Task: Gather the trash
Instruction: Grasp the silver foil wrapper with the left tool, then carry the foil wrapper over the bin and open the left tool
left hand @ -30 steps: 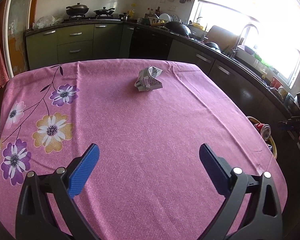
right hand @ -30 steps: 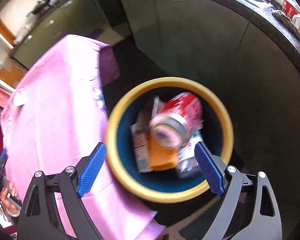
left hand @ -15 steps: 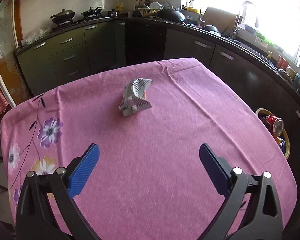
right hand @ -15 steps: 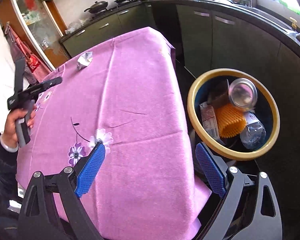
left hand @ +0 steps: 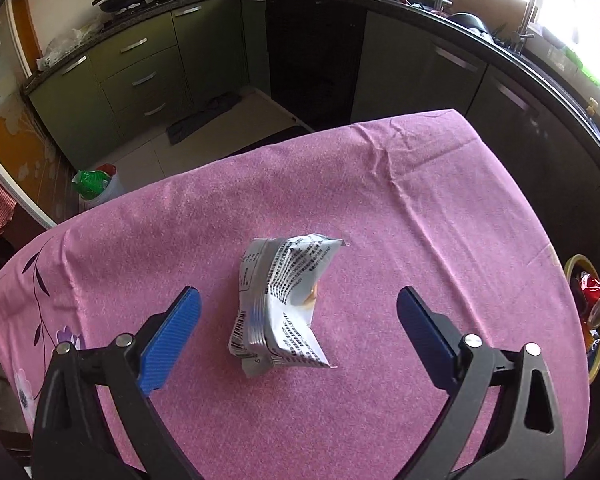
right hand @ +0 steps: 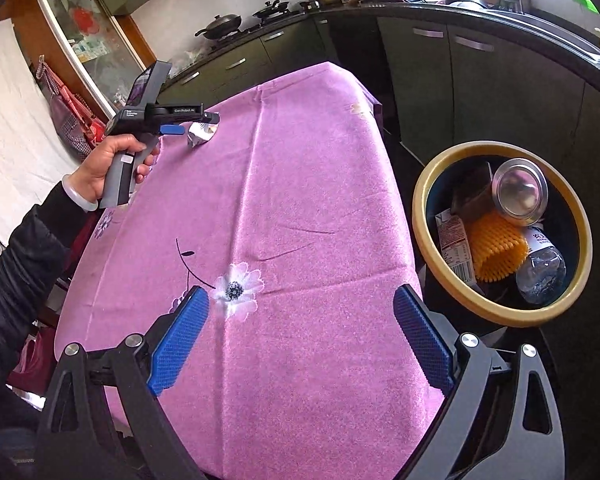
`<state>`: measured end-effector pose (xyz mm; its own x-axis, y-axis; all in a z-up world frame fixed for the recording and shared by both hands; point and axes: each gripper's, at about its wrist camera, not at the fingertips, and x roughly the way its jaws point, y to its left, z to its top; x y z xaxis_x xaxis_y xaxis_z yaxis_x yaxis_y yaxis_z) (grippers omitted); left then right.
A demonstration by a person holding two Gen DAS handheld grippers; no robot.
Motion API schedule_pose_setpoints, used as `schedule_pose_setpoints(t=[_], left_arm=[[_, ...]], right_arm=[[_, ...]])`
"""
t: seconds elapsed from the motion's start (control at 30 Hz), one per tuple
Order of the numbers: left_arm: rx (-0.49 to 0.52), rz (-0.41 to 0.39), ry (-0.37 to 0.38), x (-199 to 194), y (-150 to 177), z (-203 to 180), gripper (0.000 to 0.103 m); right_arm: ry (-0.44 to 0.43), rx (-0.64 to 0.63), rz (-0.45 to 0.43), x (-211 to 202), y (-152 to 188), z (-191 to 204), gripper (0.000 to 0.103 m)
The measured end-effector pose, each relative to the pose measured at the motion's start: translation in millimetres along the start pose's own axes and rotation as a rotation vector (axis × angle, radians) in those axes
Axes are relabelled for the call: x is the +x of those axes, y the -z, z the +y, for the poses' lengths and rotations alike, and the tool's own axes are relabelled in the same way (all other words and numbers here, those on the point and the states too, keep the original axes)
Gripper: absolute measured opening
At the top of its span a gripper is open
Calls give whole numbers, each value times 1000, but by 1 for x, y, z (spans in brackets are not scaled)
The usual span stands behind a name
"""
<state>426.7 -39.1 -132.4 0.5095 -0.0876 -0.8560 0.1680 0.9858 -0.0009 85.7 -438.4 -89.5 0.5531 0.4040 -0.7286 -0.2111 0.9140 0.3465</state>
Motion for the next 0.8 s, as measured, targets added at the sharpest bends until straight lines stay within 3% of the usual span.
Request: schedule_pose_setpoints(t=[0.1, 0.33, 0.57, 0.8], left_arm=[[16, 17, -12, 4, 1, -2, 70], [22, 38, -15, 12, 2, -6, 50], [34, 30, -13, 14, 3, -10, 40], [79, -1, -22, 2, 15, -16, 38]], right_arm=[[-4, 9, -5, -1, -1, -4, 94], [-2, 10, -9, -1, -1, -4, 94], [5, 1, -13, -2, -4, 2, 94], [-1, -11, -7, 1, -7, 8, 94]])
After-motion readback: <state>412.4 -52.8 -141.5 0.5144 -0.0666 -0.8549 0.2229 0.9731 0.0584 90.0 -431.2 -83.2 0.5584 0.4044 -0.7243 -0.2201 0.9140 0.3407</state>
